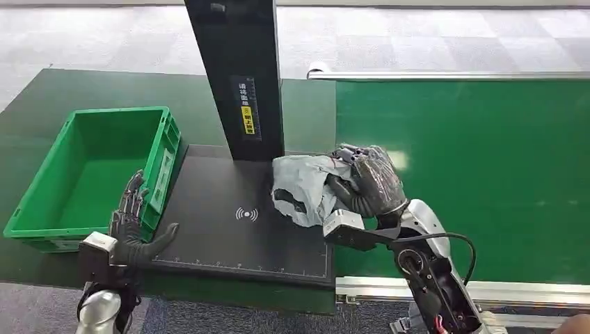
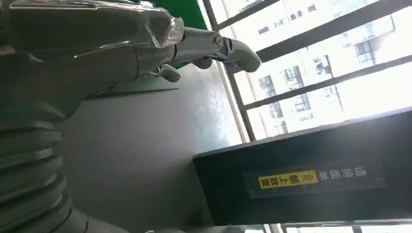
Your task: Moved the parcel from conveyor to table for the left to box.
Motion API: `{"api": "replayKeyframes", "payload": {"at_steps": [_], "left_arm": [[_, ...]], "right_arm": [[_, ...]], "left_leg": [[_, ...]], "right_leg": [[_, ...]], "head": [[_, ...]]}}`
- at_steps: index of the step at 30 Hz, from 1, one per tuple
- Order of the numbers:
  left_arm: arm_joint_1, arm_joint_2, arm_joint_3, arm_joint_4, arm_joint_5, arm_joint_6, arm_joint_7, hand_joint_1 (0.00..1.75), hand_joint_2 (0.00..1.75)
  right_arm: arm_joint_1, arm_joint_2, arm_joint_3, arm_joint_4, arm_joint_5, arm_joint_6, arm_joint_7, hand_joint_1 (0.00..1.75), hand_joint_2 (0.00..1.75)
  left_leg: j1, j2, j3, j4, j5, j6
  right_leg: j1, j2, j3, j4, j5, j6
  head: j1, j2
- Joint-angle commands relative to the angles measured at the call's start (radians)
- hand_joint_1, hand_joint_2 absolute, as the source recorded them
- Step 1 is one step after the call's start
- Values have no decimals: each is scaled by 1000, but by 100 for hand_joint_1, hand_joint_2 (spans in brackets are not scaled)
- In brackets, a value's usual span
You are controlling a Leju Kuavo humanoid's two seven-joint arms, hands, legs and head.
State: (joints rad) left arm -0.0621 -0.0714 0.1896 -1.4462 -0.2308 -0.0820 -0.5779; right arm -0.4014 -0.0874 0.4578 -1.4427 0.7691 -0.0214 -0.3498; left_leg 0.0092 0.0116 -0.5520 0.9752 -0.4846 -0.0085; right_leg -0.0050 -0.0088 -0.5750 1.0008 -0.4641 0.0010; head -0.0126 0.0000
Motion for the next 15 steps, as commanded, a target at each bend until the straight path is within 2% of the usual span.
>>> {"api": "replayKeyframes", "payload": {"at_steps": [1,3,4,8,11,15], "left_arm": [[-23,9,34,36,-3,-1,0,0,175],[-23,9,34,36,-3,-1,0,0,175],[-27,13,36,39,-4,3,-4,0,175],[-83,46,35,102,7,4,-10,0,175],[-98,50,39,115,11,7,-11,0,175],[-96,50,40,114,12,8,-11,0,175]], "right_arm": [[-76,-30,83,101,-2,-8,0,175,175],[-76,-30,83,101,-2,-8,0,175,175],[-95,-27,103,118,-32,33,-6,175,175],[-207,39,159,304,-161,148,-13,175,175],[-235,81,174,405,-168,142,-14,175,175],[-237,108,187,446,-160,117,-8,175,175]], "left_leg": [[0,0,0,0,0,0],[0,0,1,-1,0,0],[0,0,0,0,0,0],[0,3,0,0,1,0],[0,4,2,-1,1,0],[0,2,2,-1,1,-1]], "right_leg": [[0,1,0,0,0,0],[0,2,1,-1,1,0],[0,1,0,-1,0,0],[0,5,-2,0,2,0],[0,5,0,-1,2,-1],[1,3,1,-1,2,-1]], "head": [[0,0],[0,0],[0,0],[0,0],[0,0],[0,0]]}}
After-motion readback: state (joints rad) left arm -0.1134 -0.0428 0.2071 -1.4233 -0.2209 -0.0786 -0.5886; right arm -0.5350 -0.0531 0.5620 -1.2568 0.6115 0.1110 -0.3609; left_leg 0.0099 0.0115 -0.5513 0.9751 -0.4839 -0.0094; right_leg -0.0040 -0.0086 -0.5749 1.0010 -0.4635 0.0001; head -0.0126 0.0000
